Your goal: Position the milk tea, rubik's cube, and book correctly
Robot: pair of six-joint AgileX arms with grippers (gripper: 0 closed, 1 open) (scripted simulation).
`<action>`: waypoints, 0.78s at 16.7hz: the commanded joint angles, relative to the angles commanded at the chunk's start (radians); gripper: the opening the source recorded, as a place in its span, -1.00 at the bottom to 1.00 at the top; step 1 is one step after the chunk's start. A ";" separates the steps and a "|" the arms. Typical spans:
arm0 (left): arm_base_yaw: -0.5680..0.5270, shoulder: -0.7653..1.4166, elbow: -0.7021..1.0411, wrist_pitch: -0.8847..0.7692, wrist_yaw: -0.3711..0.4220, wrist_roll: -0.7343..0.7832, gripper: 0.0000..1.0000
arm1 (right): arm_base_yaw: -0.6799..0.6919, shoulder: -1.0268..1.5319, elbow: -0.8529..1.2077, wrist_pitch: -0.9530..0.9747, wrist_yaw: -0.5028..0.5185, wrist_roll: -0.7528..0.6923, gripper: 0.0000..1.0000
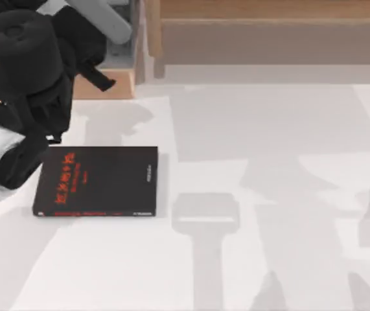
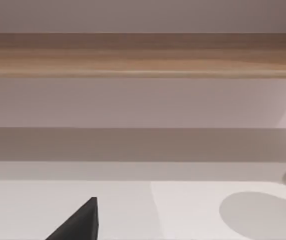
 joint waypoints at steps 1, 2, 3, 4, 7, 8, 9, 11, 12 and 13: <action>-0.019 -0.008 -0.057 0.006 -0.011 0.060 -1.00 | 0.000 0.000 0.000 0.000 0.000 0.000 1.00; -0.039 -0.006 -0.114 0.011 -0.017 0.114 -1.00 | 0.000 0.000 0.000 0.000 0.000 0.000 1.00; -0.060 0.004 -0.169 0.015 -0.019 0.162 -1.00 | 0.000 0.000 0.000 0.000 0.000 0.000 1.00; -0.080 0.020 -0.221 0.018 -0.018 0.202 -1.00 | 0.000 0.000 0.000 0.000 0.000 0.000 1.00; -0.134 0.084 -0.355 0.021 -0.006 0.284 -1.00 | 0.000 0.000 0.000 0.000 0.000 0.000 1.00; -0.148 0.106 -0.389 0.020 -0.001 0.301 -1.00 | 0.000 0.000 0.000 0.000 0.000 0.000 1.00; -0.160 0.125 -0.415 0.018 0.002 0.312 -1.00 | 0.000 0.000 0.000 0.000 0.000 0.000 1.00; -0.171 0.149 -0.443 0.014 0.007 0.321 -1.00 | 0.000 0.000 0.000 0.000 0.000 0.000 1.00; -0.171 0.149 -0.443 0.014 0.007 0.321 -1.00 | 0.000 0.000 0.000 0.000 0.000 0.000 1.00; -0.171 0.149 -0.443 0.014 0.007 0.321 -1.00 | 0.000 0.000 0.000 0.000 0.000 0.000 1.00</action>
